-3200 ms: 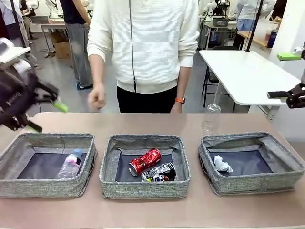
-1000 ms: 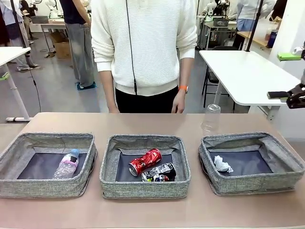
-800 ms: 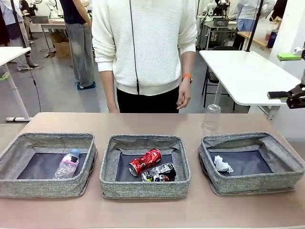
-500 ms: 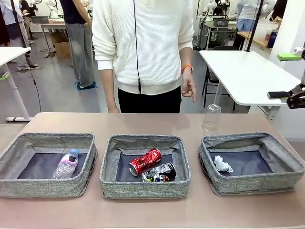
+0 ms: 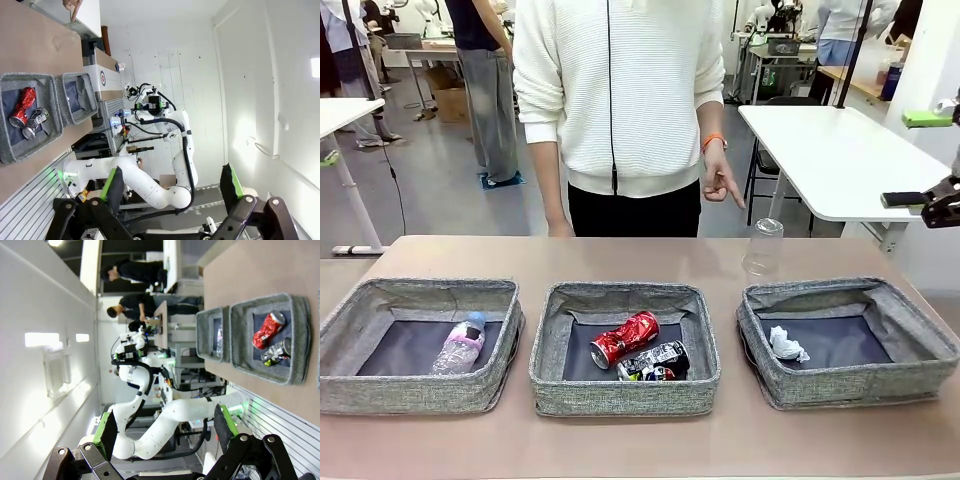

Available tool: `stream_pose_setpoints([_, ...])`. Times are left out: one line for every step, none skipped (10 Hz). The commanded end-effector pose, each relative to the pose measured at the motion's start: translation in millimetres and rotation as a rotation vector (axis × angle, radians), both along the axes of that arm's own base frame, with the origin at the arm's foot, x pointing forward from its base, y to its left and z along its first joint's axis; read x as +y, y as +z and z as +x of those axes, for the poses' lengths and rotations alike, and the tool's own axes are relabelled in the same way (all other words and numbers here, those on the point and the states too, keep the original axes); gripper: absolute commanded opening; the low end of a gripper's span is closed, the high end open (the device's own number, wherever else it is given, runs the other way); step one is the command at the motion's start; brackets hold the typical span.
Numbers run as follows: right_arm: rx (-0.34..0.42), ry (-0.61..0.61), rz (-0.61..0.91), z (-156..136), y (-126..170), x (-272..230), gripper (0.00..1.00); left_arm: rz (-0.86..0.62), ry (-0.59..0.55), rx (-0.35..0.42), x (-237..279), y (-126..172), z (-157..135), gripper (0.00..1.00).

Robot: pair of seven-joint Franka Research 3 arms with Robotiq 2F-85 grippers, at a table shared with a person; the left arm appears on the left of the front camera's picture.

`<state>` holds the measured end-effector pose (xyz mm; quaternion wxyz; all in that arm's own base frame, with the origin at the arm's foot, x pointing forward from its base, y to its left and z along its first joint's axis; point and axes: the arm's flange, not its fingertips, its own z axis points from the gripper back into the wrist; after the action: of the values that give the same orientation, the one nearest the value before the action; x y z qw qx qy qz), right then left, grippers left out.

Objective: Sort the waste into the appropriate baskets.
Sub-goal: Pick up the waste item pointed out by the person.

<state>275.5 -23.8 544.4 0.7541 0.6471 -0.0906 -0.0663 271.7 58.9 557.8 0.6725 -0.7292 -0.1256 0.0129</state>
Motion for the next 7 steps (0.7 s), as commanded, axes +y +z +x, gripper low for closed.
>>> stream_pose_setpoints([-0.356, -0.023, -0.178, 26, 0, -6, 1.00, -0.009, -0.003, -0.021, -2, 3, 2, 1.00])
stream_pose_setpoints([-0.711, -0.059, -0.262, 55, -5, -9, 1.00, -0.009, -0.003, -0.021, -2, 3, 2, 1.00])
stream_pose_setpoints([-0.849, -0.112, -0.378, 76, -12, -5, 1.00, -0.009, -0.003, -0.021, -2, 3, 2, 1.00])
stream_pose_setpoints([-0.935, -0.143, -0.442, 92, -16, 5, 1.00, -0.009, -0.003, -0.021, -2, 3, 2, 1.00])
stream_pose_setpoints([-0.981, -0.184, -0.557, 102, -21, 17, 1.00, -0.009, -0.003, -0.021, -2, 3, 2, 1.00])
stream_pose_setpoints([-0.983, -0.181, -0.639, 107, -23, 23, 1.00, -0.009, -0.003, -0.021, -2, 3, 2, 1.00])
stream_pose_setpoints([-0.970, -0.215, -0.711, 111, -24, 26, 1.00, -0.009, -0.003, -0.021, -2, 3, 2, 1.00])
